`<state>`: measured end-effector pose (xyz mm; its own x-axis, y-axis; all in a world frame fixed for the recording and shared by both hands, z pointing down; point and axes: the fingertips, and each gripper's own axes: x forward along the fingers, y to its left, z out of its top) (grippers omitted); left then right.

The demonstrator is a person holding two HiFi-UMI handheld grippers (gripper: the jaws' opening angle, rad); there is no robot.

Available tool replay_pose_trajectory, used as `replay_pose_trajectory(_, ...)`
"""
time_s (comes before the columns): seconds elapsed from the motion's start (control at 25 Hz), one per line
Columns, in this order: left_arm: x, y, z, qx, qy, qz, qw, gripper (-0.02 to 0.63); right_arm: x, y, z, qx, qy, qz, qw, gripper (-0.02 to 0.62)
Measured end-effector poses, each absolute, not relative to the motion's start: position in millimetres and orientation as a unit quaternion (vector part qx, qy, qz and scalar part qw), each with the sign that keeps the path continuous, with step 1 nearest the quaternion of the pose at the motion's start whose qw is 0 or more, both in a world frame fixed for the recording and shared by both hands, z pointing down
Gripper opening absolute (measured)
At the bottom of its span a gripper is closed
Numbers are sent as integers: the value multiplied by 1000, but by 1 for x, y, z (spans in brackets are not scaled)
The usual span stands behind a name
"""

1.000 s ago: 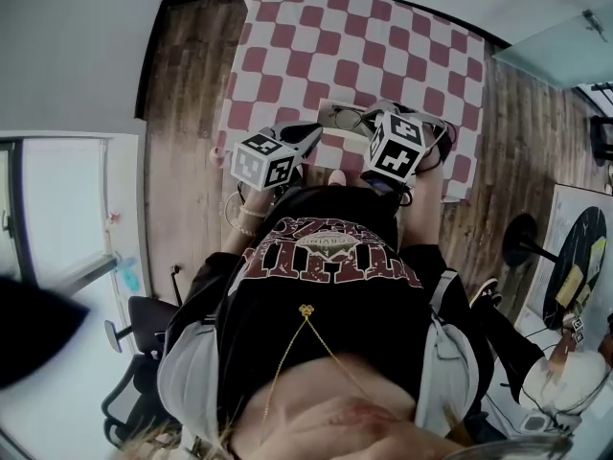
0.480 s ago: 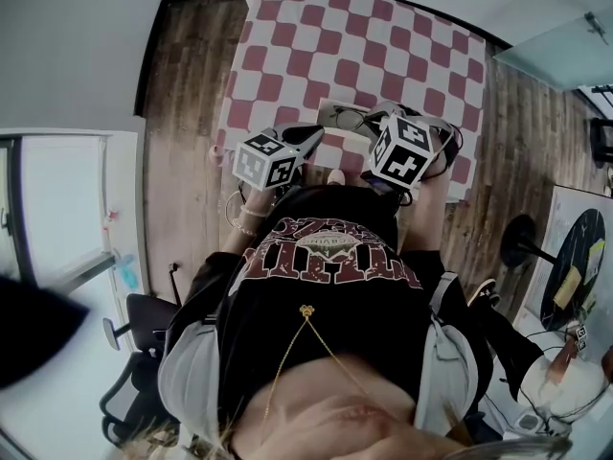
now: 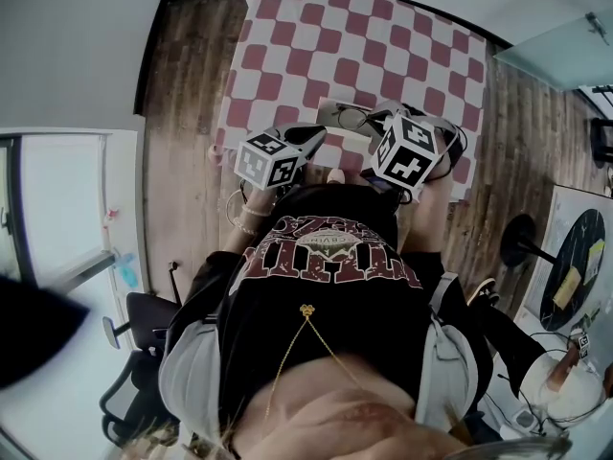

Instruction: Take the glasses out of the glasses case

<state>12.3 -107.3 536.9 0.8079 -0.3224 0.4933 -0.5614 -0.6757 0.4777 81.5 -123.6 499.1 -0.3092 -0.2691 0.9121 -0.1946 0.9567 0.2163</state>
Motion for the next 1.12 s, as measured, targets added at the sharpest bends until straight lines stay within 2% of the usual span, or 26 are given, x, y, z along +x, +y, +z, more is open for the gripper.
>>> replay_pose_trajectory(1.12, 19, -108, 538, 897, -237, 198, 317, 0, 79, -124, 498, 134, -816, -32, 561, 32)
